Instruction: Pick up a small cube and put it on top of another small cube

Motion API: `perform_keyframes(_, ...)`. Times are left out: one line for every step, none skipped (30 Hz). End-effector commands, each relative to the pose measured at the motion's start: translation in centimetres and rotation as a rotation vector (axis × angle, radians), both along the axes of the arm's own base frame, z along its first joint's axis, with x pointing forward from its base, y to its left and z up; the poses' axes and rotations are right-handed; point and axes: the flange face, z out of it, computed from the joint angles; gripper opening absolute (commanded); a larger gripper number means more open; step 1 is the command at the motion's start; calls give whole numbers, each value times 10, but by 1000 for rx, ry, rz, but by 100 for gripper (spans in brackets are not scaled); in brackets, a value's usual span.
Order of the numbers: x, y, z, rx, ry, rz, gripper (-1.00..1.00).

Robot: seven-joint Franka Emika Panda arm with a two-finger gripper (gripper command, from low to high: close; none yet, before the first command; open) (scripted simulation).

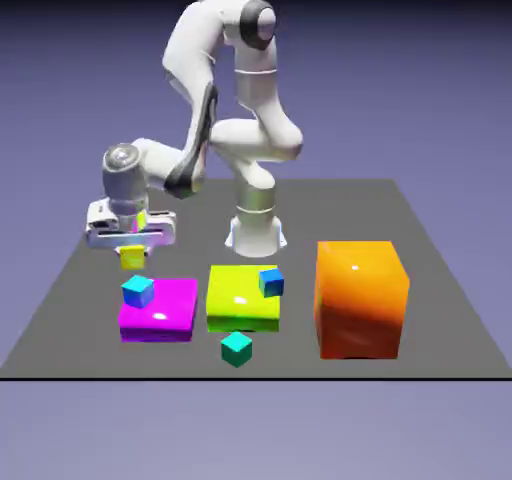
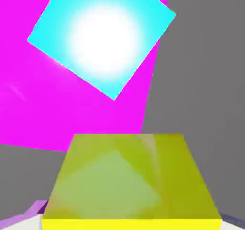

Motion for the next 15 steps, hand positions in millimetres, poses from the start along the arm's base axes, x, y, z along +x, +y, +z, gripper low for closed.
perform_keyframes(16,7,8,-1,14,38,-100)
perform_keyframes(30,12,15,1,27,67,-100)
perform_keyframes(43,18,23,4,39,95,-100)
perform_keyframes(56,24,31,7,52,124,-100)
perform_keyframes(69,31,39,11,64,152,-100)
perform_keyframes(74,52,29,6,110,185,-100)
perform_keyframes(74,52,29,6,110,185,-100)
perform_keyframes(71,50,13,5,110,185,-100)
perform_keyframes(67,48,-3,5,110,185,-100)
perform_keyframes(63,47,-19,5,110,185,-100)
perform_keyframes(58,45,-35,6,109,185,-100)
perform_keyframes(57,45,-37,6,109,185,-100)
perform_keyframes(57,45,-37,6,109,185,100)
perform_keyframes(57,45,-37,6,109,185,100)
perform_keyframes(62,46,-21,5,110,185,100)
